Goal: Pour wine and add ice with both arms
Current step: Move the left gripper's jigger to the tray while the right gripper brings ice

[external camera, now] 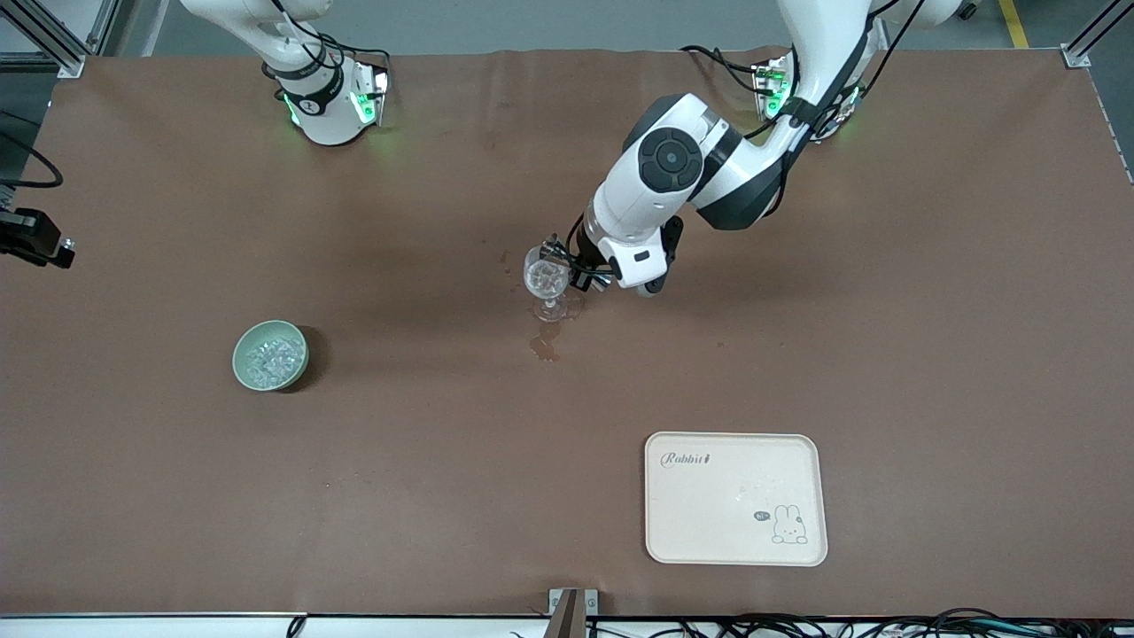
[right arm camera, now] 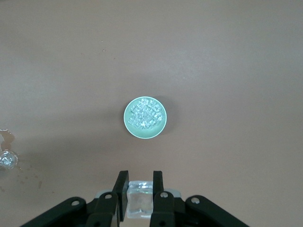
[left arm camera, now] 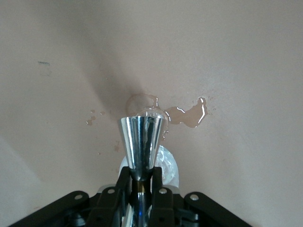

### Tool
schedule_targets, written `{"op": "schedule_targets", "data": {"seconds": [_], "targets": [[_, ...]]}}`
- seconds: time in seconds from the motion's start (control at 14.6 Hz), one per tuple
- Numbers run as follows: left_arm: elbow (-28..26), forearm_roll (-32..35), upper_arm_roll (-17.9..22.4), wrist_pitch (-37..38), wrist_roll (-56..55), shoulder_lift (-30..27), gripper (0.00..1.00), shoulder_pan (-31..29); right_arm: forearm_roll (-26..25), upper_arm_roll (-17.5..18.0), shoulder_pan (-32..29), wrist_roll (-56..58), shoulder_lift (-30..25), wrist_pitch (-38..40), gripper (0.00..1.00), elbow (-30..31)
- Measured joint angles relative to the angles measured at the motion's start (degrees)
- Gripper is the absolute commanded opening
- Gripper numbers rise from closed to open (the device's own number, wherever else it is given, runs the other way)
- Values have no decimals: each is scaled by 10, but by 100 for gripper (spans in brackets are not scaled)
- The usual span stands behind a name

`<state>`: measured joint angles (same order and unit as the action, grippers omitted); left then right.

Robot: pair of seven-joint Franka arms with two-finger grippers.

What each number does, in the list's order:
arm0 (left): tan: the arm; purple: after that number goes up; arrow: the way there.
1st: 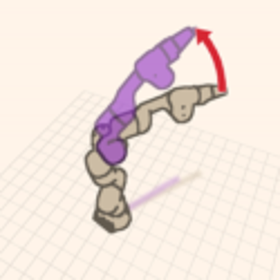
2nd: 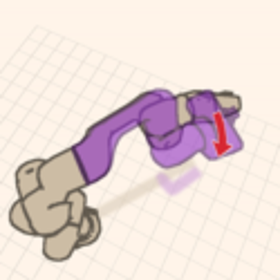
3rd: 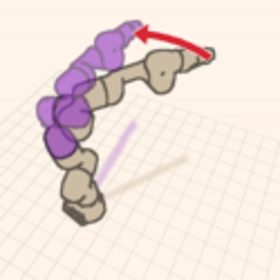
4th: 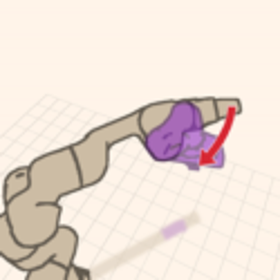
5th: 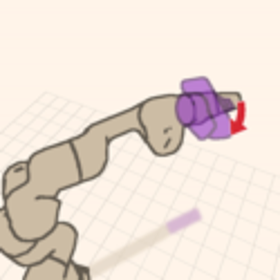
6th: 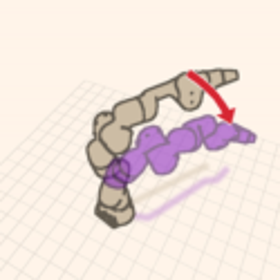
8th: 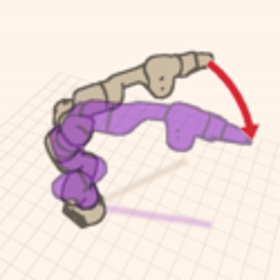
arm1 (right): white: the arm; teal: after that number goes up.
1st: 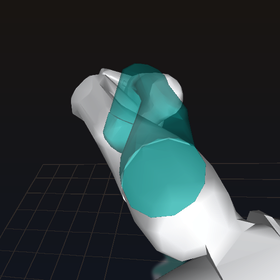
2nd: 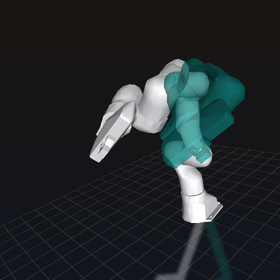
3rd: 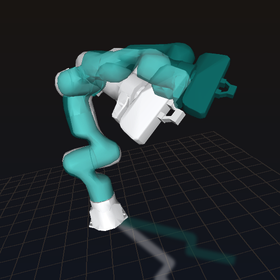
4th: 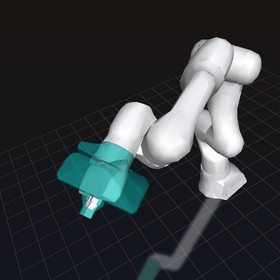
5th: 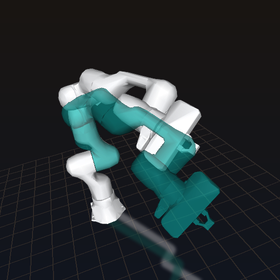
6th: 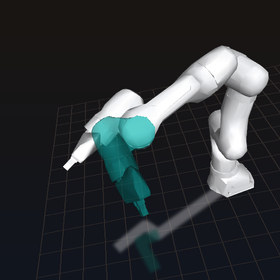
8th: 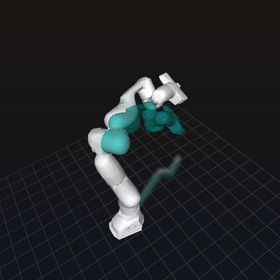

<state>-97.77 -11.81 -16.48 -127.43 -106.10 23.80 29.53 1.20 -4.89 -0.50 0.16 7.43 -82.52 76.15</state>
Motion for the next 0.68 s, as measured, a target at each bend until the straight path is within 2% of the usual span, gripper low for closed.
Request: {"op": "schedule_targets", "data": {"seconds": [0.41, 0.68], "targets": [[6, 10, 1, 8, -4, 1, 0, -8, 0, 4, 24, -39, 0, 0, 1, 0], [23, -73, 3, 13, 56, 14, 0, -40, 0, 7, 76, -116, 0, 0, 0, 0]]}}
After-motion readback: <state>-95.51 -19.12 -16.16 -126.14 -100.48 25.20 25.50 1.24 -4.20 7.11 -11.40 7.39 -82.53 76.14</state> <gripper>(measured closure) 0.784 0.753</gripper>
